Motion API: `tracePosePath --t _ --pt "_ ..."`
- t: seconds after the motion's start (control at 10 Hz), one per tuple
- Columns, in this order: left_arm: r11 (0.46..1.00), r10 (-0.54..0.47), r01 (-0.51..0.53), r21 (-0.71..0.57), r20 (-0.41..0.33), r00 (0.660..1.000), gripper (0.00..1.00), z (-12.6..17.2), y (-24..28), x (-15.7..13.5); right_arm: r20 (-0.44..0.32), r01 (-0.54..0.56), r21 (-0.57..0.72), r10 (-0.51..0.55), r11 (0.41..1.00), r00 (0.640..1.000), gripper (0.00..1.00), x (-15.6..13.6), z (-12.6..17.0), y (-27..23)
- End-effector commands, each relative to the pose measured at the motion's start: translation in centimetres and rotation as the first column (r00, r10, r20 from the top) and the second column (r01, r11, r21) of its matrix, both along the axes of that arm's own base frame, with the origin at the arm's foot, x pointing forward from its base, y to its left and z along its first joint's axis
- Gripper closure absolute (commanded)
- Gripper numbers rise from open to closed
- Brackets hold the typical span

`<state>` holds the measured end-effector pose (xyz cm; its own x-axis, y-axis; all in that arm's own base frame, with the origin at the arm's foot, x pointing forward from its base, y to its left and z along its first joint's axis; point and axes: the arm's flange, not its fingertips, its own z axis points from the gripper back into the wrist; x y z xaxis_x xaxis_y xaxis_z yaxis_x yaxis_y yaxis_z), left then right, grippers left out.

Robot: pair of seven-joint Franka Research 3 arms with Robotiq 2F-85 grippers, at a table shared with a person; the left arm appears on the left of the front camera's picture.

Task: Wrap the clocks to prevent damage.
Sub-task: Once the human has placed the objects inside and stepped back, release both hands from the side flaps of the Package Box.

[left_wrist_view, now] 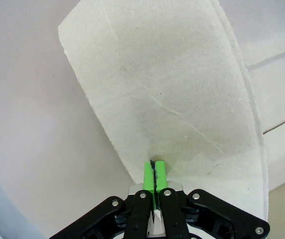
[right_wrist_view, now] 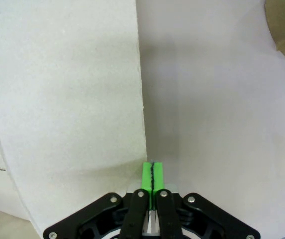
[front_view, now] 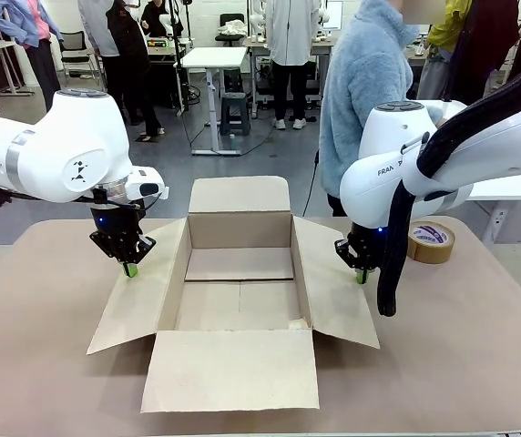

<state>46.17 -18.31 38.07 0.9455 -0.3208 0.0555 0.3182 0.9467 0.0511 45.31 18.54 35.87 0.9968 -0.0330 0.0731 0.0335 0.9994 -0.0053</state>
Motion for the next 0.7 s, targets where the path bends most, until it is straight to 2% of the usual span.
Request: tracePosePath --t 0.0,0.6 --pt "1.000 0.004 -0.004 0.005 0.006 1.000 1.00 -0.02 0.05 -0.02 0.009 0.014 -0.005 -0.014 1.000 1.000 0.99 -0.14 -0.05 0.09" --pt "1.000 0.004 -0.004 0.005 0.006 1.000 1.00 -0.02 0.05 -0.02 0.009 0.014 -0.005 -0.014 1.000 1.000 0.99 -0.14 -0.05 0.09"
